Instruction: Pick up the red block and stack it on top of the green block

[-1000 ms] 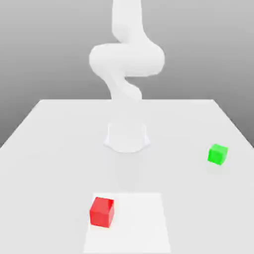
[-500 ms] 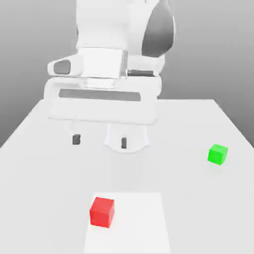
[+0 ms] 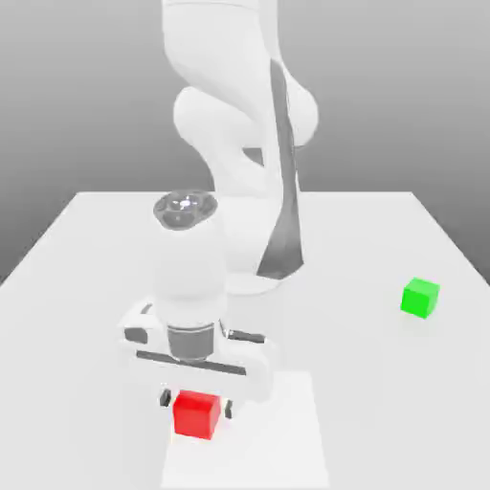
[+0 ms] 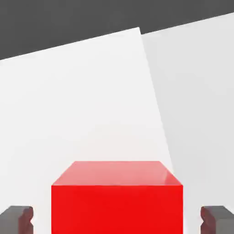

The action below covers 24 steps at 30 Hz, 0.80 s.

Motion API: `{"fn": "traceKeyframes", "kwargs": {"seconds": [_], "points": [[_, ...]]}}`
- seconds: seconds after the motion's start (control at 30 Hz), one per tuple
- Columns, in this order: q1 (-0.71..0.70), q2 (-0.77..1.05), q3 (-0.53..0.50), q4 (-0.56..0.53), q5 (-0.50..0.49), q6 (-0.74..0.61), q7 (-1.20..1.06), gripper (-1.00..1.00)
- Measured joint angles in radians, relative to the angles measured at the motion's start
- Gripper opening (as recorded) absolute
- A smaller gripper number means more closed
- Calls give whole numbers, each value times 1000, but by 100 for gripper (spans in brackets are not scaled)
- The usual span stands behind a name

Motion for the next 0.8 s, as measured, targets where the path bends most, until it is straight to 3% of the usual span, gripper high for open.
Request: {"fn": "traceKeyframes", "kwargs": {"seconds": [0.13,0.33,0.8], "points": [[-2,3,2,0,-2,3,1,-100],[3,-186,2,-28,-22,-157,15,-100],[522,-405,270,-120,163,-257,-178,-100]]}}
